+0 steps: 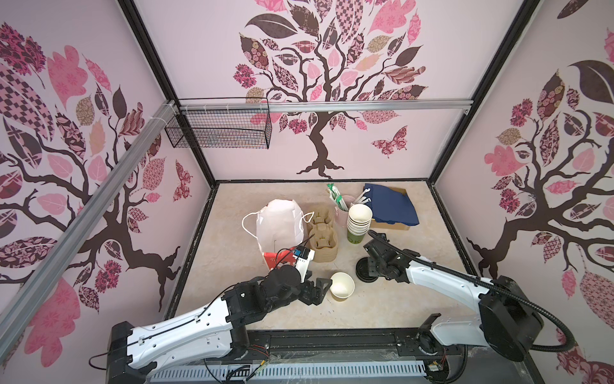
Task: Pack a coffee takeout order
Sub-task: Pick up the lid from the lid.
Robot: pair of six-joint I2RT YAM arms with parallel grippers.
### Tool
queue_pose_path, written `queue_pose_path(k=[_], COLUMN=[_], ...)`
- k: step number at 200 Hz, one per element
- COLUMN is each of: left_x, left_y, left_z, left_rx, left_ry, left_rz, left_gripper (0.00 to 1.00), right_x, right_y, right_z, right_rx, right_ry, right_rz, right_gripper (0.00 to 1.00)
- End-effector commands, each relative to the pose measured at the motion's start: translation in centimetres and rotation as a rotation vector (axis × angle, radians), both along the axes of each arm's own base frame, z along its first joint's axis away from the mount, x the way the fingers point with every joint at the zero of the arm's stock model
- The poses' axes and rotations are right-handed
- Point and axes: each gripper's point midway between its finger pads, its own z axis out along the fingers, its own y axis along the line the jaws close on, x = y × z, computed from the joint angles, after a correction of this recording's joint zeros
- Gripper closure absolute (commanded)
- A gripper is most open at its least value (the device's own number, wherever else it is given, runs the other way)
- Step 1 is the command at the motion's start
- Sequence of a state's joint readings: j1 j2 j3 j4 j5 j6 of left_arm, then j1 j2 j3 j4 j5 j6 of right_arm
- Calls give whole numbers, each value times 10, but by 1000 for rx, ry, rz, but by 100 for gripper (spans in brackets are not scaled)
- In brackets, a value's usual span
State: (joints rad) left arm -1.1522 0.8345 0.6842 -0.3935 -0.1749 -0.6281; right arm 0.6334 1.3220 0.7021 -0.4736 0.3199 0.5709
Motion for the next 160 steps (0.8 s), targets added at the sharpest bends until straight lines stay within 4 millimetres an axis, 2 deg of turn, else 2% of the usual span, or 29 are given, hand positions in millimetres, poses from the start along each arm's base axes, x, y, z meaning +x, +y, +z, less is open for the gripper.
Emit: queue_pose_path(k=[1,56,125,160], left_x=[0,0,3,4], left_y=[1,2,5,2], left_z=[-5,-2,1,4], left_rx=[5,-2,0,6], left_ry=[-9,-14,-37,-55], left_rz=[-2,1,19,4], left_gripper=[15,15,14,14], right_x=[6,6,2,-3], right_y=[0,-1,-2,-11], right_z=[5,9,33,31], right_rx=[-23,-21,8,-32], right_ry=[-8,-13,-45,-32], right_rz=[-3,-3,9,1], right_gripper=[81,85,87,87])
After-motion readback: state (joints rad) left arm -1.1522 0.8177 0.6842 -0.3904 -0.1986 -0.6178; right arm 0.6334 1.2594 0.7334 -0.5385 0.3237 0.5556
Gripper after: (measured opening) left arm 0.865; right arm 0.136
